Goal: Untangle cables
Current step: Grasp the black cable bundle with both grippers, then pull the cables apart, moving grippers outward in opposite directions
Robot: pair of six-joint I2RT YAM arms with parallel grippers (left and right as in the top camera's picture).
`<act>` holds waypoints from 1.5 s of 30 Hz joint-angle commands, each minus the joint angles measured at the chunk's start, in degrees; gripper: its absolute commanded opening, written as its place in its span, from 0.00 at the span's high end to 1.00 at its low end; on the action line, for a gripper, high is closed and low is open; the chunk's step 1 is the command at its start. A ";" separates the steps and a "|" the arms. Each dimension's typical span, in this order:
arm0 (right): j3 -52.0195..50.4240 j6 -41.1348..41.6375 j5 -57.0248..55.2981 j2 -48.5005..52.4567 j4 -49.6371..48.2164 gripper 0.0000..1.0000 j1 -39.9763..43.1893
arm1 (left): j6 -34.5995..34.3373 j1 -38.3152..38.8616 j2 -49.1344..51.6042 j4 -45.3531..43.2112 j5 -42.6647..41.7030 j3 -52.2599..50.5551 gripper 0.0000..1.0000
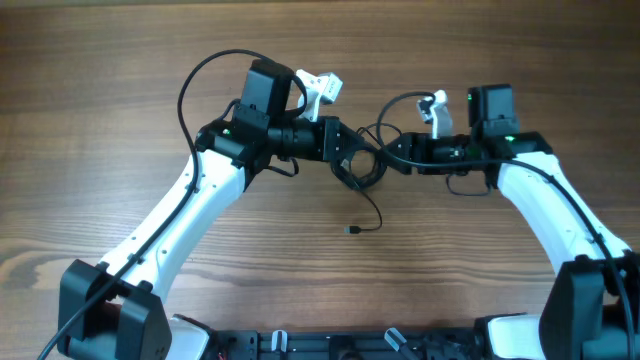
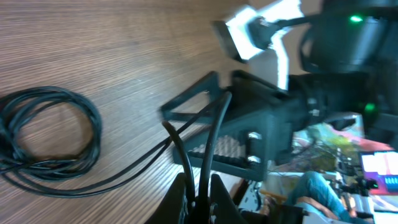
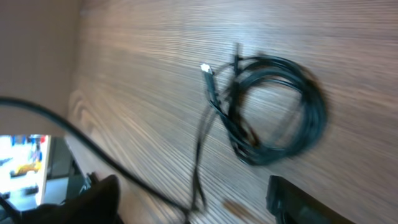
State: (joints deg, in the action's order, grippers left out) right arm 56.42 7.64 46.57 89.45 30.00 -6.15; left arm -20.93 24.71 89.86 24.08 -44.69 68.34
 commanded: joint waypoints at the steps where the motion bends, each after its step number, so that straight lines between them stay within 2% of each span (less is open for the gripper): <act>1: 0.87 3.69 1.51 1.64 -5.03 0.82 -3.41 | -0.61 -0.26 -1.27 -0.68 -4.37 0.33 0.96; 2: 0.87 8.15 -3.87 1.64 -6.60 0.96 -4.44 | -0.55 -0.26 -1.27 -0.66 -4.24 0.33 0.96; 3: 0.87 12.04 -9.49 1.64 -6.58 0.96 -4.98 | -0.52 -0.26 -1.27 -0.48 -3.32 0.31 0.90; 4: 0.87 16.44 -18.03 1.64 -4.94 0.96 -5.33 | -0.52 -0.24 -1.27 1.44 1.86 0.31 0.65; 5: 0.87 21.59 -26.51 1.64 -0.72 0.96 -5.42 | -0.52 -0.26 -1.27 5.05 9.09 0.31 0.53; 6: 0.87 25.64 -33.03 1.64 4.44 0.96 -5.42 | -0.52 -0.24 -1.27 8.26 15.43 0.31 0.45; 9: 0.87 30.29 -47.58 1.64 16.33 0.96 -5.42 | -0.57 -0.24 -1.25 14.12 31.19 0.31 0.42; 10: 0.87 30.18 -47.98 1.64 17.59 0.96 -5.42 | -0.57 -0.24 -1.20 14.36 32.63 0.31 0.41; 11: 0.87 28.76 -45.79 1.64 17.81 0.96 -5.42 | -0.57 -0.24 -1.03 14.05 32.79 0.31 0.39; 13: 0.87 20.41 -35.60 1.64 17.59 0.96 -5.44 | -0.57 -0.24 -0.35 12.76 32.76 0.28 0.38; 14: 0.87 19.54 -33.05 1.64 18.18 0.96 -5.46 | -0.57 -0.22 0.31 11.78 32.74 0.28 0.38; 16: 0.87 21.40 -33.11 1.64 20.00 0.96 -5.46 | -0.50 -0.07 3.19 8.46 31.61 0.26 0.38; 18: 0.87 22.47 -33.11 1.64 20.46 0.96 -5.46 | 2.80 -0.07 6.19 4.28 29.22 0.26 0.38; 20: 0.87 22.62 -33.42 1.64 21.18 0.96 -5.46 | 6.43 0.11 10.14 -0.85 28.22 0.26 0.30; 22: 0.87 23.47 -35.28 1.64 22.51 0.96 -5.46 | 8.83 0.79 13.07 -4.22 28.20 0.26 0.29; 24: 0.87 23.43 -37.38 1.64 23.61 0.96 -5.46 | 11.61 2.16 16.26 -8.26 28.24 0.26 0.31; 28: 0.87 23.39 -37.48 1.64 23.85 0.96 -5.46 | 11.80 4.76 21.81 -13.66 30.05 0.26 0.36; 32: 0.87 23.41 -37.51 1.64 23.82 0.96 -5.46 | 16.11 7.69 25.73 -13.99 32.87 0.26 0.39; 39: 0.87 23.41 -37.48 1.64 23.87 0.96 -5.46 | 16.24 10.82 28.37 -11.69 38.64 0.24 0.46; 41: 0.87 23.41 -37.51 1.64 23.85 0.96 -5.46 | 16.22 10.75 28.50 -9.99 44.02 0.24 0.71; 42: 0.87 23.39 -37.53 1.64 23.85 0.96 -5.46 | 16.22 10.75 28.50 -9.60 46.62 0.24 0.88; 43: 0.87 23.37 -37.53 1.64 23.91 0.96 -5.46 | 16.22 10.75 28.50 -8.74 49.40 0.24 0.96; 45: 0.87 22.25 -37.86 1.64 24.11 0.96 -5.46 | 16.17 10.12 28.44 -6.08 52.78 0.24 0.96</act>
State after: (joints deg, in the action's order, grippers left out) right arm 56.80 30.37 10.22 90.45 53.80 -11.60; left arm -5.17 36.12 115.77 14.15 -2.04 69.78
